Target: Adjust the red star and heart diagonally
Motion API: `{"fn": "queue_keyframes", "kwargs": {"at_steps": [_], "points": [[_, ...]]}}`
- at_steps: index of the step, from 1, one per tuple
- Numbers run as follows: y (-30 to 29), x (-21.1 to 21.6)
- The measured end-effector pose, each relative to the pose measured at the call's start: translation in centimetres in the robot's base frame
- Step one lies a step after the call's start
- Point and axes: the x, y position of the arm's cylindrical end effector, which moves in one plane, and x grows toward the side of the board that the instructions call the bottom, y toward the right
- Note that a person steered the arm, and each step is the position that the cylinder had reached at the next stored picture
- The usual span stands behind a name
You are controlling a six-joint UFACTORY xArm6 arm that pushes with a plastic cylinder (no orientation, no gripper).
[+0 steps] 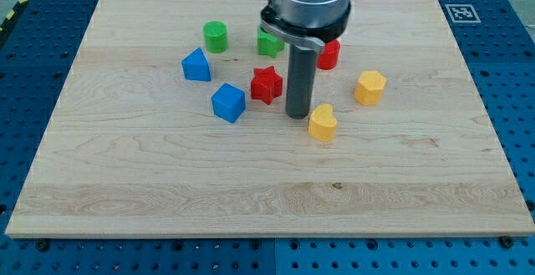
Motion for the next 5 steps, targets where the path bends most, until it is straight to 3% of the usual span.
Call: {"fn": "queue_keyframes", "kwargs": {"at_steps": [1,5], "points": [[-2.9,-0.2],[-3.0,-4.2]]}}
